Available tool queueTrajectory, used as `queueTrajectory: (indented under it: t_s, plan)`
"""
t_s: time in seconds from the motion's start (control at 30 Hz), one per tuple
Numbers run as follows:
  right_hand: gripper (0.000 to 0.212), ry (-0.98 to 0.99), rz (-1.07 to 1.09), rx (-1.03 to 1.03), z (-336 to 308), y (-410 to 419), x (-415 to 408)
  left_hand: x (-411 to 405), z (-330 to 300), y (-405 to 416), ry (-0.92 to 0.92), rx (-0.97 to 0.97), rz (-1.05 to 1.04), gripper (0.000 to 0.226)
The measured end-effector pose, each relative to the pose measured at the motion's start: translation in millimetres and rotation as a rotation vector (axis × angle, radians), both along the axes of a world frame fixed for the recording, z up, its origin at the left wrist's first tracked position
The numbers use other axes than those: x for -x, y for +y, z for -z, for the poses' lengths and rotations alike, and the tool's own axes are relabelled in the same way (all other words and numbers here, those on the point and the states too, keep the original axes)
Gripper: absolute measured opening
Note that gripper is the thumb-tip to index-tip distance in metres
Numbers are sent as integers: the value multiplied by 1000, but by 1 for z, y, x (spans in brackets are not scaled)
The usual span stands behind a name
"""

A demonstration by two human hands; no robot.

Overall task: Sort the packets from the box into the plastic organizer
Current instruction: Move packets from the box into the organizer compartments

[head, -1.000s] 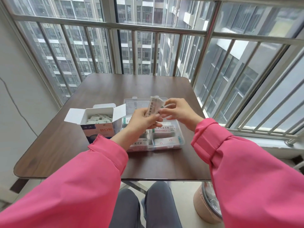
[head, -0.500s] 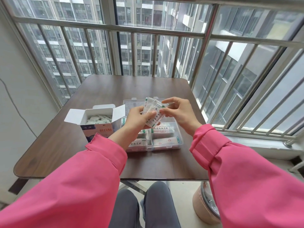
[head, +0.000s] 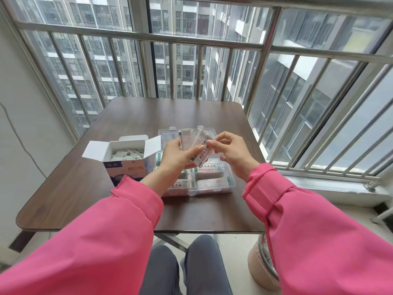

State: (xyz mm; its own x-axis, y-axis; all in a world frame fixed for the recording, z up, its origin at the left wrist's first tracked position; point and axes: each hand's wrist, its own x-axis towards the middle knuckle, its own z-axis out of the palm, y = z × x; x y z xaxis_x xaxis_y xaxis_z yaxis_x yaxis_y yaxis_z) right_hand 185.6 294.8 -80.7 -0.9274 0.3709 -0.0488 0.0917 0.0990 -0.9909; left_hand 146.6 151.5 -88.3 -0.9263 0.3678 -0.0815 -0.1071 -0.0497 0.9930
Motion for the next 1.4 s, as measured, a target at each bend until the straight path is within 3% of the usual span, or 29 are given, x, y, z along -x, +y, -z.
queueTrajectory:
  t_s: [0.13, 0.27, 0.4, 0.53, 0.63, 0.73, 0.93, 1.1, 1.4]
  plan:
    - [24, 0, 68, 70, 1, 1, 3, 0, 0, 0, -30, -79, 12, 10]
    - [22, 3, 92, 162, -2, 4, 1, 5, 5, -1, -22, -68, -41, 11]
    - [10, -13, 93, 182, -5, 9, 4, 9, 5, -1, 128, 122, -106, 11]
    - [13, -48, 201, 253, -6, 10, 12, 13, 4, 2, 365, 372, -144, 11]
    - [17, -90, 226, 250, -3, 9, 20, 18, 5, 5, 411, 485, -139, 17]
    - [16, -190, 190, 61, 4, 8, 25, 21, 7, 8, 397, 539, -123, 20]
    - [22, -360, 55, -713, 13, 9, 33, 27, 13, 9, 339, 591, -106, 22]
    - [26, -449, 28, -903, 12, 7, 34, 30, 13, 7, 343, 617, -119, 23]
    - [27, -431, -68, -1276, 12, 1, 39, 32, 16, 8, 354, 639, -128, 24]
